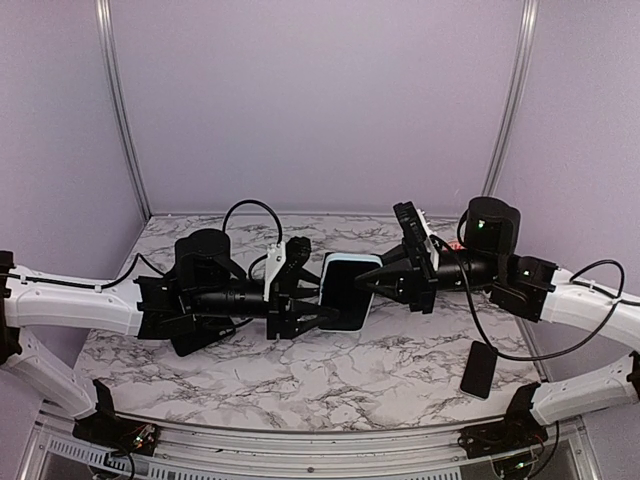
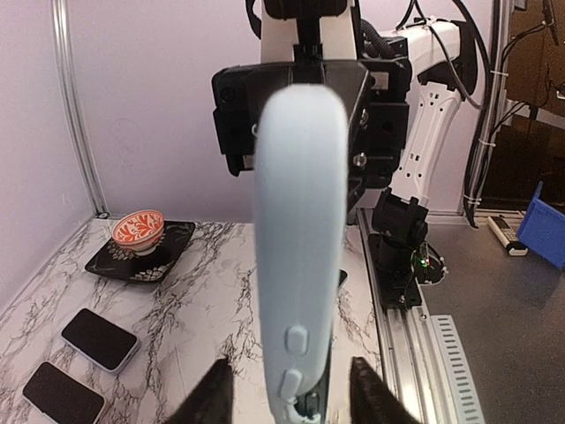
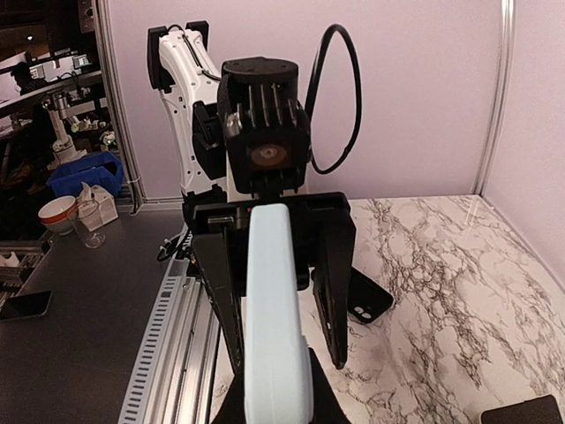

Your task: Put the phone into the phone case

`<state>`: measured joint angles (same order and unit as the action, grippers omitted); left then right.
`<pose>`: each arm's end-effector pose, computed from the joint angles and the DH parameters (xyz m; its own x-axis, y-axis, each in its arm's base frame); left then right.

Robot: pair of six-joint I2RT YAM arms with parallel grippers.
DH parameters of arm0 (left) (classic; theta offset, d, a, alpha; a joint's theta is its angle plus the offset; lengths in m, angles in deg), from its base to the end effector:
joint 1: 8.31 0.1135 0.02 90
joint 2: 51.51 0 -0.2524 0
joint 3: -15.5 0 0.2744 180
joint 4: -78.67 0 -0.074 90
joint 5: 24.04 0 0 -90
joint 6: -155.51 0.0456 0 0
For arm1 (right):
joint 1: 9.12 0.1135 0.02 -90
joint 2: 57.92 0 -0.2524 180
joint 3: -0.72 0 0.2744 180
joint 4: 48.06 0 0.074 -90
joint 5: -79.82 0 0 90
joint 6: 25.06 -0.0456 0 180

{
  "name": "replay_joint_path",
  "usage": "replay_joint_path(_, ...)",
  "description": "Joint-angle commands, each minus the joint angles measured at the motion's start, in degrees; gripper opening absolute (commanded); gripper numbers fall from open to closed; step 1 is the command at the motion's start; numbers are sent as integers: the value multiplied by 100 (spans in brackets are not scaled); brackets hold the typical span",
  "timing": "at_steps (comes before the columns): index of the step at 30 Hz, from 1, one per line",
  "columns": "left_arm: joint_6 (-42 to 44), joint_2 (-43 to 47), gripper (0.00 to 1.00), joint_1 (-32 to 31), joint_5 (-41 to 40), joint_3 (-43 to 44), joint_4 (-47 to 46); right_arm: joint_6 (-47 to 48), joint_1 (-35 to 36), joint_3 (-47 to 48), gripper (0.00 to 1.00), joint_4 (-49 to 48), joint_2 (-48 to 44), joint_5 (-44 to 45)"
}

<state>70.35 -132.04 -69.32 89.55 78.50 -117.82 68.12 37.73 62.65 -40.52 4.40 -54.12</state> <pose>0.1565 -0.3202 0.2777 0.0752 0.0238 -0.9969 0.9927 0.0925 0.0771 0.1704 0.2281 0.3204 -0.0390 -0.1000 -0.9942 -0.9991 -0.0145 0.0406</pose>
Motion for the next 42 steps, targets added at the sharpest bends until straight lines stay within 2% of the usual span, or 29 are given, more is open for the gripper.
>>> replay_joint_path(1,185,76,52,-14,-199,-185,-24,-55,-63,539,0,-378,-154,-123)
replay_joint_path(2,169,49,48,-13,-212,-185,-32,-42,-64,545,0,-379,-159,-123)
replay_joint_path(3,154,21,40,-16,-245,-171,-43,-37,-62,541,0,-396,-159,-123)
replay_joint_path(4,142,-13,24,-16,-257,-133,-49,-49,-70,527,0,-430,-155,-128)
replay_joint_path(5,132,-41,1,-24,-261,-88,-54,-72,-71,514,0,-458,-139,-142)
replay_joint_path(12,96,0,0,-60,-333,-2,-258,-188,-71,413,1,-542,-47,-140)
replay_joint_path(13,71,34,0,-60,-354,16,-299,-228,-69,358,17,-578,-39,-66)
replay_joint_path(15,1,114,0,-58,-369,26,-470,-282,-73,201,65,-650,12,147)
replay_joint_path(16,-20,168,0,-59,-352,30,-562,-275,-72,146,75,-624,56,191)
replay_joint_path(18,-55,214,0,-60,-282,37,-701,-283,-71,59,78,-551,129,204)
replay_joint_path(21,-115,158,0,-60,-128,140,-735,-415,-72,-59,71,-630,173,162)
replay_joint_path(22,-141,134,0,-60,-82,155,-747,-483,-71,-87,64,-726,175,120)
replay_joint_path(26,-278,48,0,-55,47,157,-844,-581,-73,-86,30,-903,236,-127)
replay_joint_path(27,-322,32,0,-59,61,157,-867,-557,-73,-54,18,-880,269,-203)
replay_joint_path(28,-366,26,0,-60,80,157,-882,-541,-71,-17,2,-835,307,-245)
replay_joint_path(31,-415,72,0,-53,-35,120,-889,-645,-102,68,0,-728,374,-88)
replay_joint_path(32,-433,121,13,-51,-270,79,-874,-715,-143,78,0,-730,376,34)
replay_joint_path(33,-439,185,47,-47,-696,20,-838,-839,-208,96,0,-742,383,234)
replay_joint_path(34,-440,274,75,-43,-1380,-50,-752,-981,-309,128,0,-712,415,516)
replay_joint_path(35,-438,353,93,-24,-2201,-89,-577,-1111,-419,198,0,-594,474,859)
replay_joint_path(36,-440,390,99,32,-3158,-65,-168,-1234,-535,305,0,-432,591,1161)
replay_joint_path(39,-855,204,99,308,-5467,377,1539,-1507,-669,969,0,559,1294,2373)
replay_joint_path(41,-1101,-89,99,525,-6269,792,2674,-1685,-670,1765,0,1617,2036,3200)
replay_joint_path(42,-1136,-234,99,619,-6423,941,3174,-1741,-669,2168,0,2050,2433,3546)
